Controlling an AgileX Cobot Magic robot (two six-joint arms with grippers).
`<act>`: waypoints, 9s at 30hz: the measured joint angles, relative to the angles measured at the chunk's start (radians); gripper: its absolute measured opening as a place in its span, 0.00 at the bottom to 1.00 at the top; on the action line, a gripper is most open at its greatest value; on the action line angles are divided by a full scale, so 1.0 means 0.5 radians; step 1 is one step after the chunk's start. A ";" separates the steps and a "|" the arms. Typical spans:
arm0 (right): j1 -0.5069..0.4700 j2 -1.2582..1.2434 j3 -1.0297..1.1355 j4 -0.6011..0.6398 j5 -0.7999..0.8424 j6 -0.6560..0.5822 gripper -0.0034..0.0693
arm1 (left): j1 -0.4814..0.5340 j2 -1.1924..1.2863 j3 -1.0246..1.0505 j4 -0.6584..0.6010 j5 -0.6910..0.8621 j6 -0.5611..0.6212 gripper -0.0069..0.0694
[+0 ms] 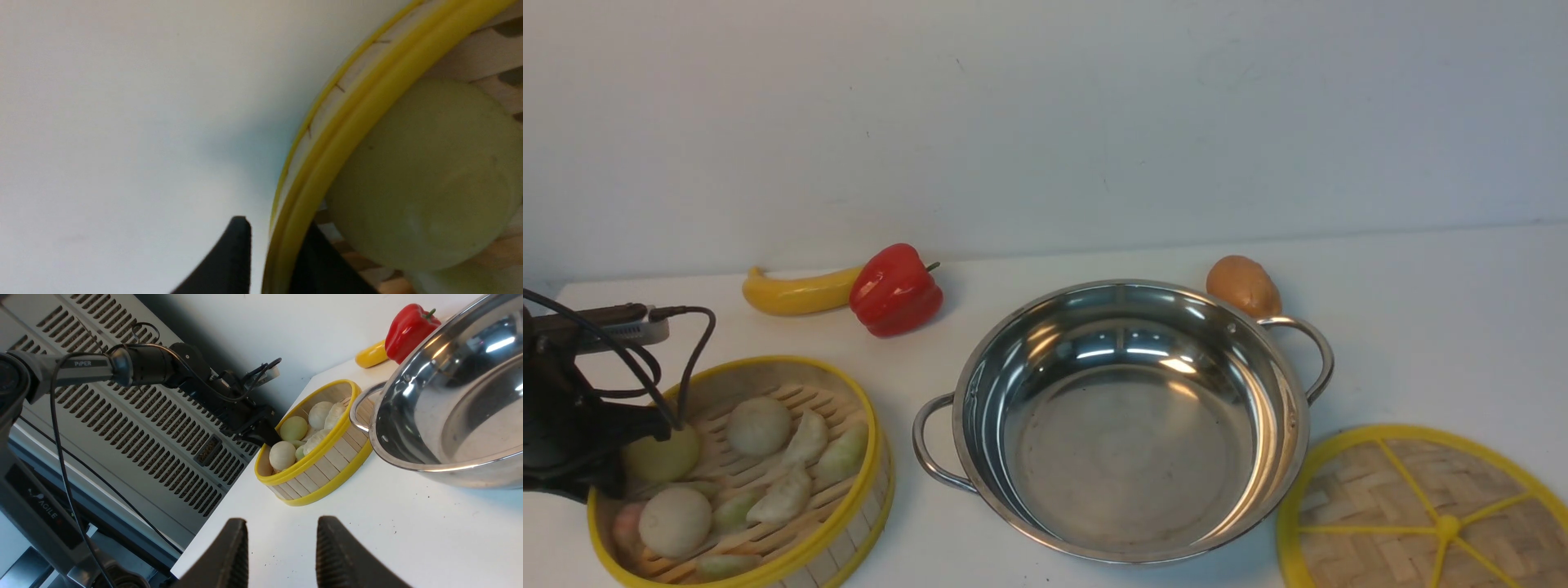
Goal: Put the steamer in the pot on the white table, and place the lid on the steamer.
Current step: 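Grasp the rim of the steamer basket holding the buns with the left gripper, then place the bamboo steamer basket with dumplings into the steel pot with the left gripper, then move the gripper down to the bamboo steamer lid and grasp its center knob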
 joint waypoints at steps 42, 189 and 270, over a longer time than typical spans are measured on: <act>0.000 0.000 0.000 -0.209 -0.002 0.104 0.39 | 0.446 -0.342 -0.507 -0.599 0.729 0.451 0.15; 0.020 2.531 -2.456 0.904 0.028 -1.281 0.39 | -1.346 -2.543 0.788 0.333 -0.136 -0.240 0.08; 0.532 3.216 -1.724 3.448 3.471 -4.915 0.39 | -1.346 -3.371 1.455 0.983 -0.182 -0.746 0.09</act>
